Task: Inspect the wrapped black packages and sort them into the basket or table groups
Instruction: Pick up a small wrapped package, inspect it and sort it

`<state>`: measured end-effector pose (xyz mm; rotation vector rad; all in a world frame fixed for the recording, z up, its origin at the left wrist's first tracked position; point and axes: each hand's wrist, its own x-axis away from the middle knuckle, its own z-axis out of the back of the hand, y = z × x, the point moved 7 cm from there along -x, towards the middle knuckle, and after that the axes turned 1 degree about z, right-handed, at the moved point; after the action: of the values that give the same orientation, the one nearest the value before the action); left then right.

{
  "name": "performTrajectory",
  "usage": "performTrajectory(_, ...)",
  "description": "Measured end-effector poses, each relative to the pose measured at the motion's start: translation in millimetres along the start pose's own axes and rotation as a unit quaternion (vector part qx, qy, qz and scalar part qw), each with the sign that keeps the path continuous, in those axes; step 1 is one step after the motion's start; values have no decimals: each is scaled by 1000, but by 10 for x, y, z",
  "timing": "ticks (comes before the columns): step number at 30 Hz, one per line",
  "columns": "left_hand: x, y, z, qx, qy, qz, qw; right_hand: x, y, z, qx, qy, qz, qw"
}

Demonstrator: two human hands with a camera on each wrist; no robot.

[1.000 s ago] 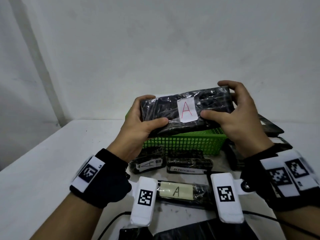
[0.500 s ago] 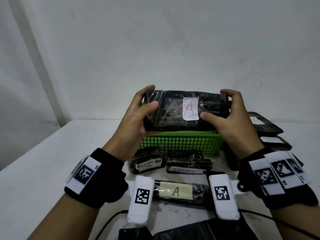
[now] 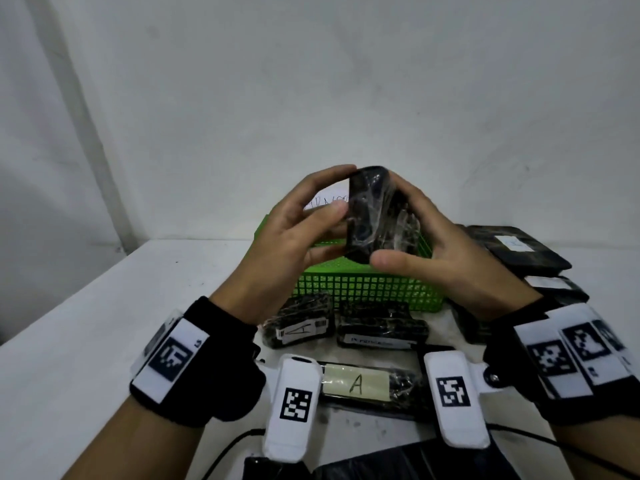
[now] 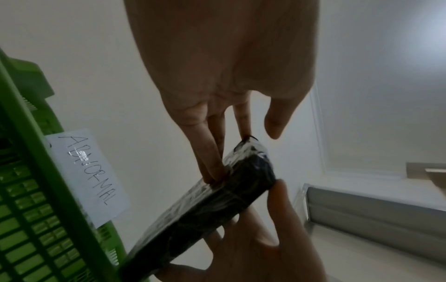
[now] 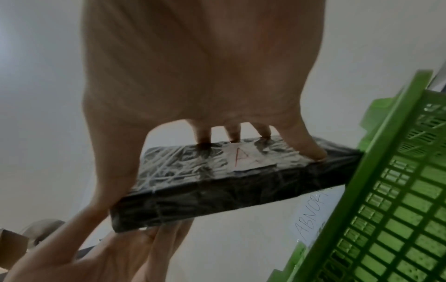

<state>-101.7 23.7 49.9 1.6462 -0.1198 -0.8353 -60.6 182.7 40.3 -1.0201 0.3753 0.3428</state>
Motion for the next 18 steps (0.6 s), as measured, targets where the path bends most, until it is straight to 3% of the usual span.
performTrajectory(4,-18,-48,-14,-15,5,2,1000,4,-68,-68,-114,-34,9,993)
performTrajectory(8,-4,-102,-84,-8,3,9,1000,27,-94,-180,-97,-38,11,994)
performTrajectory(14,8,-91,-76,-24,31,-18,999,-9,-151,-225,-101,90,53,989)
performTrajectory(18,-4,-119,-55,-5,39,2,999,-2,-152,-208,-48,114,78,989)
